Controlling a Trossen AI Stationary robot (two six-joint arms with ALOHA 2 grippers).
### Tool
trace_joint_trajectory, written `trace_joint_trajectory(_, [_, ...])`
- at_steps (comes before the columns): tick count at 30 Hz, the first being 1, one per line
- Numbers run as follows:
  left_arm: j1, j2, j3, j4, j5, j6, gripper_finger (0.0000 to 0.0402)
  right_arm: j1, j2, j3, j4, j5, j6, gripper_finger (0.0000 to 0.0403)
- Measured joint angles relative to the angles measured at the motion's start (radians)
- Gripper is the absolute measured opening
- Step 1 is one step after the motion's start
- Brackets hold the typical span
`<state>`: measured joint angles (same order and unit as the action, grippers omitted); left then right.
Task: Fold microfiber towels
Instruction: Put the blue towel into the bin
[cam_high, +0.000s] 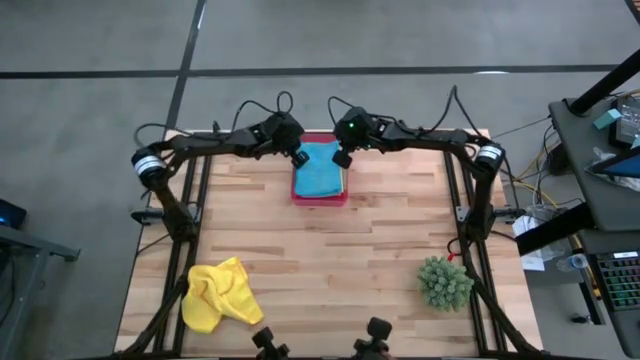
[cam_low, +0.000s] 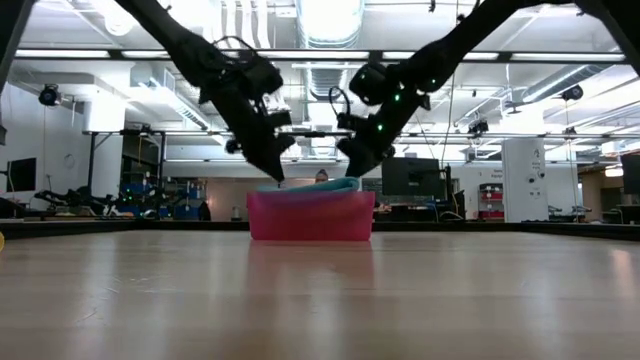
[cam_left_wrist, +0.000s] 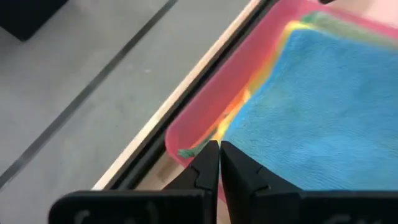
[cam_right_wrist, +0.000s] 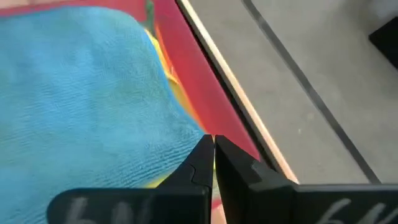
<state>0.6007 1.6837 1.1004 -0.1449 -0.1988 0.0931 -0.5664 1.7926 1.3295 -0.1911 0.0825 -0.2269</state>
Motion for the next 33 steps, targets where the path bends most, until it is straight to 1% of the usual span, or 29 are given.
trace_joint_trajectory(2, [-0.013,-0.042,-0.008,-0.037,0.012,-0.001,0.0001,0.013,-0.026,-0.007,-0.020,-0.003,0.008,0.0008])
trace_joint_trajectory(4, [-0.030,-0.074,-0.019,-0.059,0.049,-0.001,0.0001,0.032,-0.055,-0.022,-0.017,-0.018,0.010,0.0008])
trace_joint_trajectory(8, [-0.074,-0.113,-0.057,-0.070,0.171,-0.002,0.0001,0.075,-0.079,-0.045,-0.014,-0.106,0.016,0.0008])
trace_joint_trajectory(10, [-0.095,-0.114,-0.078,-0.070,0.193,-0.003,0.0001,0.094,-0.080,-0.058,-0.015,-0.130,0.026,0.0008])
trace_joint_trajectory(14, [-0.125,-0.090,-0.106,-0.063,0.193,-0.007,0.0001,0.120,-0.079,-0.097,-0.008,-0.135,0.037,0.0008])
trace_joint_trajectory(20, [-0.137,-0.054,-0.127,-0.013,0.189,-0.010,0.0001,0.121,-0.077,-0.165,0.004,-0.135,0.083,0.0008])
trace_joint_trajectory(26, [-0.136,-0.028,-0.146,0.006,0.135,-0.035,0.0001,0.121,-0.077,-0.240,0.069,-0.132,0.105,0.0008])
trace_joint_trajectory(30, [-0.136,-0.029,-0.144,0.003,0.108,-0.035,0.0001,0.121,-0.081,-0.240,0.071,-0.133,0.110,0.0008])
trace_joint_trajectory(33, [-0.136,-0.058,-0.134,0.005,0.105,-0.035,0.0001,0.123,-0.094,-0.227,0.056,-0.133,0.112,0.0008])
